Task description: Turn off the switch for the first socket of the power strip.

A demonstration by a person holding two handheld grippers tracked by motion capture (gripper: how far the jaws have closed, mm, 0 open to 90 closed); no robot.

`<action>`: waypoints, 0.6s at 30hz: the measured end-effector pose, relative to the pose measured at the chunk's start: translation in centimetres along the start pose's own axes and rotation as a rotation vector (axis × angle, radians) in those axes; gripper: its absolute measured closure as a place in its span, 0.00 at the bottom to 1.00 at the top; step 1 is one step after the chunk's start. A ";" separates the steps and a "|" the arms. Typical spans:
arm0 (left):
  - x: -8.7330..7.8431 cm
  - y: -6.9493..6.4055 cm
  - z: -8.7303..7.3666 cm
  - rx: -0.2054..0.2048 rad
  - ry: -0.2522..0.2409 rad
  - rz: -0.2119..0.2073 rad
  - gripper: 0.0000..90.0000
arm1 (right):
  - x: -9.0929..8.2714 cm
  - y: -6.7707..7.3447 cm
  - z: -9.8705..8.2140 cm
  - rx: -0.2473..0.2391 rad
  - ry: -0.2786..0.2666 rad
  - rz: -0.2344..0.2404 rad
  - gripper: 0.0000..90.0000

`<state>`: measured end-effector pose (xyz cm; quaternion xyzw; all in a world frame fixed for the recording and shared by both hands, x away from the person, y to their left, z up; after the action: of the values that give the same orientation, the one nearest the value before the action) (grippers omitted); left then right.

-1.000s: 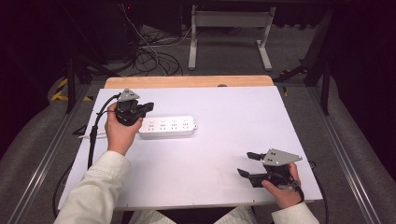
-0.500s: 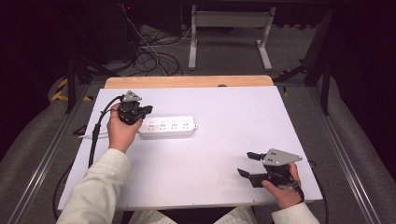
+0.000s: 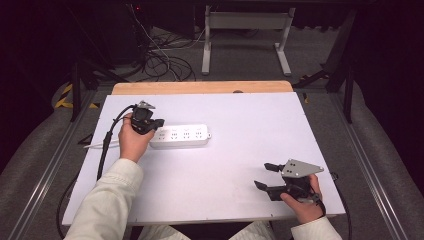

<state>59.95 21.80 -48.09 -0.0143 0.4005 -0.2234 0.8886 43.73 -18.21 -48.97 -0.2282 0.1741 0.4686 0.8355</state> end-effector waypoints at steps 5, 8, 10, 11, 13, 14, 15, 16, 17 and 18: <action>0.3 0.2 -0.3 -0.008 0.036 0.005 1.00 | 0.0 0.0 0.0 -0.001 0.000 0.000 0.34; 0.5 0.2 -0.5 -0.023 0.054 0.005 1.00 | 0.0 0.0 0.0 -0.001 0.003 -0.001 0.34; 0.5 0.2 -0.6 -0.025 0.060 0.007 1.00 | 0.0 0.0 0.0 -0.001 0.003 0.000 0.34; 0.5 0.2 -0.6 -0.021 0.060 0.011 1.00 | 0.0 0.0 0.0 -0.002 0.003 0.000 0.34; 0.7 0.2 -0.6 -0.010 0.064 0.020 1.00 | 0.1 0.0 -0.1 0.000 0.005 0.001 0.34; 0.7 0.2 -0.6 -0.010 0.064 0.020 1.00 | 0.1 0.0 -0.1 0.000 0.005 0.001 0.34; 0.7 0.1 -0.7 -0.012 0.069 0.024 1.00 | 0.1 0.0 -0.1 -0.001 0.009 -0.001 0.34; 0.8 0.1 -0.7 -0.012 0.070 0.025 1.00 | 0.1 0.0 -0.1 -0.001 0.009 -0.001 0.34; 0.9 0.1 -0.7 -0.007 0.069 0.028 1.00 | 0.1 0.0 -0.1 -0.001 0.008 0.000 0.34; 0.9 0.1 -0.8 -0.007 0.070 0.025 1.00 | 0.1 0.0 -0.1 -0.001 0.008 -0.001 0.34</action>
<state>59.97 21.59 -49.27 -0.0047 0.4322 -0.2113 0.8767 43.76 -18.22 -49.07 -0.2303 0.1772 0.4675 0.8349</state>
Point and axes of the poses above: each handheld gripper's, and its own axes: x roughly forward along the jaws, z roughly out of its top, y roughly to its left, the point moved 6 cm from there along x, roughly forward along the jaws, and after that the axes turned 12 degrees about -x, right-handed, at the moved point
